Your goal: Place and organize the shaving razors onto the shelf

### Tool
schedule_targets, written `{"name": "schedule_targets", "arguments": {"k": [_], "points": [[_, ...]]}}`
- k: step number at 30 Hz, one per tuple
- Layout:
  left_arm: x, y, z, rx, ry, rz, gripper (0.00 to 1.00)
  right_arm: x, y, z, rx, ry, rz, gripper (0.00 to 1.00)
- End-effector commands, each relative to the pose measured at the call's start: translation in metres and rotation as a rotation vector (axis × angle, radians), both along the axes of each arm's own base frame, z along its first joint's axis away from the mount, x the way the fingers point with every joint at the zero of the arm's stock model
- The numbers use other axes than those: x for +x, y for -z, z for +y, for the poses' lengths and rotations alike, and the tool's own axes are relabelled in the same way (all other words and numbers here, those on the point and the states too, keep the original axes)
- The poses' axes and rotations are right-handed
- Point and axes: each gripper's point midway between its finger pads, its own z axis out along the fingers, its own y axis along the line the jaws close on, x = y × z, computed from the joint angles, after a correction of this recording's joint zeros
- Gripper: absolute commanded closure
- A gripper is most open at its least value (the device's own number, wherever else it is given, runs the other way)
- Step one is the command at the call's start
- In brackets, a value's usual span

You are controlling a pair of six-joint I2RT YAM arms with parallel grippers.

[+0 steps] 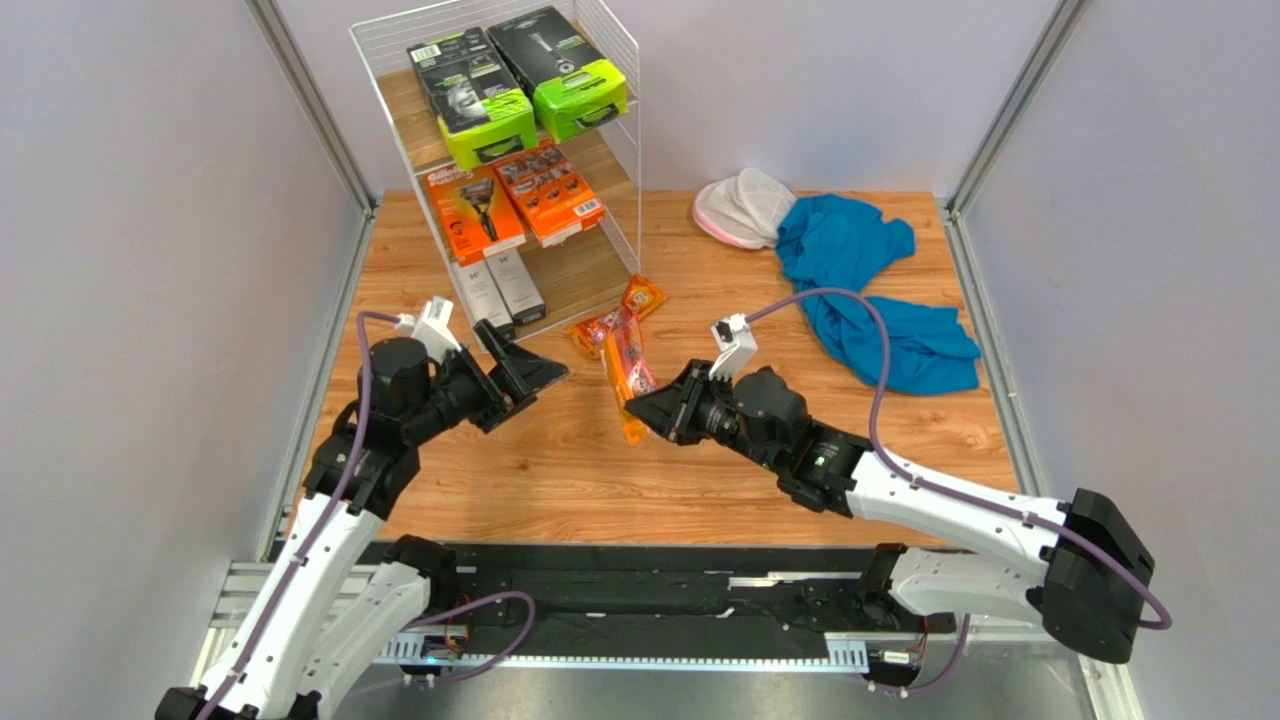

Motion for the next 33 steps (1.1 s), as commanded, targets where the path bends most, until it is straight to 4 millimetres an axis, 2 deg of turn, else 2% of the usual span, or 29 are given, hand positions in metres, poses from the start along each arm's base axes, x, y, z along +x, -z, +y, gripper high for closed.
{"name": "schedule_targets", "arguments": {"k": [1,3,4,6,7,8,9,10,12,15,22,24,25,28,33], "points": [[-0.004,0.0,0.025,0.202,-0.031,-0.052,0.01,0.013,-0.001,0.013,0.035,-0.046,0.028,1.0],[-0.007,0.005,0.033,0.261,-0.042,-0.02,0.01,0.022,-0.001,0.017,0.066,-0.042,0.051,1.0],[-0.007,0.008,0.038,0.3,-0.044,-0.023,0.01,0.029,0.007,0.02,0.07,-0.055,0.074,1.0],[-0.009,0.011,0.04,0.326,-0.036,-0.008,0.01,0.038,-0.001,0.028,0.116,-0.07,0.068,1.0],[-0.01,0.013,0.041,0.335,-0.032,-0.007,0.01,0.044,0.011,0.032,0.098,-0.08,0.09,1.0],[-0.011,0.013,0.041,0.335,-0.032,-0.007,0.01,0.051,-0.003,0.04,0.117,-0.09,0.07,1.0],[-0.013,0.015,0.042,0.336,-0.029,-0.007,0.01,0.058,-0.003,0.044,0.116,-0.095,0.068,1.0],[-0.013,0.016,0.041,0.336,-0.026,-0.01,0.01,0.065,0.006,0.051,0.103,-0.112,0.087,1.0],[-0.016,0.02,0.042,0.342,-0.022,-0.009,0.01,0.078,-0.009,0.065,0.139,-0.138,0.066,1.0],[-0.02,0.023,0.044,0.353,-0.016,-0.002,0.01,0.102,-0.01,0.081,0.183,-0.157,0.079,1.0],[-0.029,0.017,0.047,0.355,-0.008,-0.037,0.01,0.156,0.01,0.104,0.296,-0.136,0.17,1.0],[-0.031,0.016,0.047,0.354,-0.007,-0.048,0.01,0.168,0.026,0.114,0.316,-0.14,0.202,1.0],[-0.033,0.016,0.047,0.357,0.0,-0.047,0.01,0.175,0.019,0.121,0.336,-0.156,0.19,1.0],[-0.036,0.019,0.049,0.371,0.009,-0.046,0.01,0.192,0.021,0.136,0.358,-0.169,0.197,1.0],[-0.041,0.023,0.052,0.39,0.011,-0.041,0.01,0.213,0.026,0.139,0.374,-0.122,0.212,1.0]]}}
